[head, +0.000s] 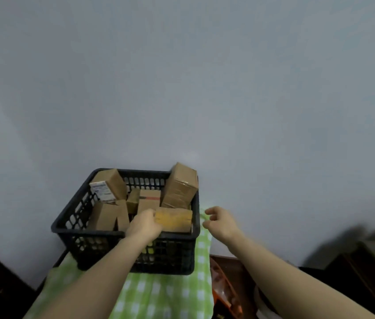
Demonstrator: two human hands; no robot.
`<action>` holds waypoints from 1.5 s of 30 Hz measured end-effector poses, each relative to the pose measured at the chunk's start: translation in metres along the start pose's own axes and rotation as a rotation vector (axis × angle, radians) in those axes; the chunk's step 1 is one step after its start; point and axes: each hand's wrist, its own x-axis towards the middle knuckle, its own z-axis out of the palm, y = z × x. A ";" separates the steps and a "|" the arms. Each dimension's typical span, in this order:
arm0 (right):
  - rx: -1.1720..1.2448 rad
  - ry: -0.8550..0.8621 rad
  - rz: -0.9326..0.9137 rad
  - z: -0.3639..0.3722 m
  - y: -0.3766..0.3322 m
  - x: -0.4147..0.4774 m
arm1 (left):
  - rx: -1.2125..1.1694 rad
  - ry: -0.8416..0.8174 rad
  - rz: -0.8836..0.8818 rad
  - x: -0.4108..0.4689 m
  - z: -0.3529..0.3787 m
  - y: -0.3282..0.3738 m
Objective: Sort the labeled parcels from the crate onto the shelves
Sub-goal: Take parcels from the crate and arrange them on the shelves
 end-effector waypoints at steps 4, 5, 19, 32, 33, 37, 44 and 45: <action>0.003 0.054 0.042 -0.002 -0.012 0.064 | -0.118 -0.011 -0.005 0.072 0.011 0.017; 0.009 0.057 0.058 -0.001 -0.017 0.080 | -0.138 0.008 0.000 0.088 0.013 0.022; 0.001 0.080 0.231 -0.018 0.006 0.201 | 0.304 0.153 0.054 0.229 0.075 0.096; 0.314 -0.092 0.144 -0.040 0.013 0.236 | -0.266 0.434 -0.094 0.186 0.011 0.085; 0.376 -0.112 0.149 -0.041 0.008 0.237 | -0.390 0.430 -0.119 0.177 -0.002 0.079; 0.565 -0.267 0.146 -0.041 -0.023 0.223 | -1.114 0.351 -0.157 0.127 -0.044 0.046; 0.760 -0.697 0.103 -0.021 -0.070 0.167 | -1.337 0.384 -0.111 0.018 -0.087 0.021; 0.787 -0.758 0.097 -0.014 -0.073 0.158 | -1.340 0.392 -0.111 0.004 -0.091 0.015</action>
